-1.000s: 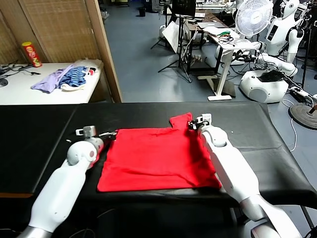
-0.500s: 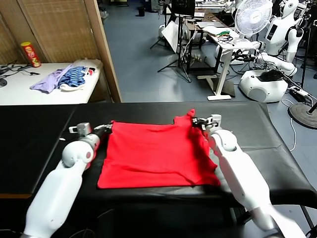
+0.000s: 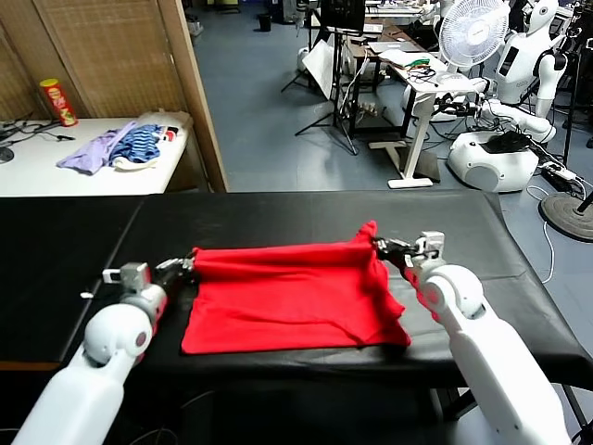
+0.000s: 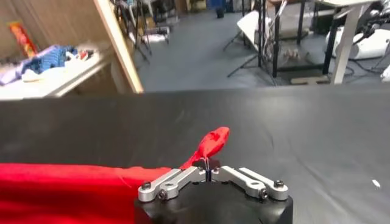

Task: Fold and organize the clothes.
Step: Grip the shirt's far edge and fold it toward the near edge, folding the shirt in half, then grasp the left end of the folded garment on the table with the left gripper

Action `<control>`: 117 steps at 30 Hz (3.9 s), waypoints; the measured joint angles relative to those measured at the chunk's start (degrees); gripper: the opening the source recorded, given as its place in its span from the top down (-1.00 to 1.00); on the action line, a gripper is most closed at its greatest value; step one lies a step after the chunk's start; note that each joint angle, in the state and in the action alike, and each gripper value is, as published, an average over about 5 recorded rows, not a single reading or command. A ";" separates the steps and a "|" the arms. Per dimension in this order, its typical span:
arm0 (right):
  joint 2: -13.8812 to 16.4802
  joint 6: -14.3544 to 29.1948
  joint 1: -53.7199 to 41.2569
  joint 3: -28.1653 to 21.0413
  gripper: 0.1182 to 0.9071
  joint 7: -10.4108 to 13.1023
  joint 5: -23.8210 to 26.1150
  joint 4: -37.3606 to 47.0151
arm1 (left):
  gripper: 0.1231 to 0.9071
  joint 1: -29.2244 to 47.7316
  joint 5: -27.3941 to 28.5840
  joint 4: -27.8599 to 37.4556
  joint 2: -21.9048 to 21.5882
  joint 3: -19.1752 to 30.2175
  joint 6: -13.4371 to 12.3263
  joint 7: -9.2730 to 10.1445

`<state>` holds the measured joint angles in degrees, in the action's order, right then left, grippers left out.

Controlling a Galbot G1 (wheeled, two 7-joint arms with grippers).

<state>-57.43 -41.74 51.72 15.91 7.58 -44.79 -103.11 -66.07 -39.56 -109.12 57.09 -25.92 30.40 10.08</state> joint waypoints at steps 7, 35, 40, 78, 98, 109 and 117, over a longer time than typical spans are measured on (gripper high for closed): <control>0.88 -0.45 6.37 1.71 0.99 0.09 3.20 -5.34 | 0.99 -6.57 2.77 -5.33 -0.03 -1.93 0.07 -0.30; -2.13 3.29 15.04 8.01 -0.70 1.35 9.85 -11.51 | -0.52 -17.65 9.70 -12.85 2.37 -5.38 1.78 -1.15; -4.83 5.42 10.36 5.17 -0.72 1.37 11.52 -5.48 | -0.71 -13.65 2.60 -9.86 3.70 -4.48 2.28 1.11; -13.90 15.91 9.17 2.92 0.54 3.72 19.89 5.87 | 0.97 -6.22 8.58 2.89 10.69 -1.32 -6.55 0.43; -10.65 15.37 17.02 8.19 -0.72 0.76 19.25 -8.91 | -0.72 -13.90 -0.02 -2.66 11.74 -5.87 -4.72 -1.16; -11.02 15.80 16.77 8.19 -0.72 0.86 19.70 -8.52 | -0.18 -16.02 7.53 -2.24 14.65 -4.61 -7.34 -2.76; -11.80 15.93 16.83 8.23 -0.72 0.87 20.50 -8.73 | 0.88 -16.15 15.13 -2.98 15.26 -3.01 -7.91 -3.67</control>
<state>-69.22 -25.81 68.55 24.14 8.45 -24.29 -111.84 -82.22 -24.43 -112.10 72.35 -28.93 22.49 6.41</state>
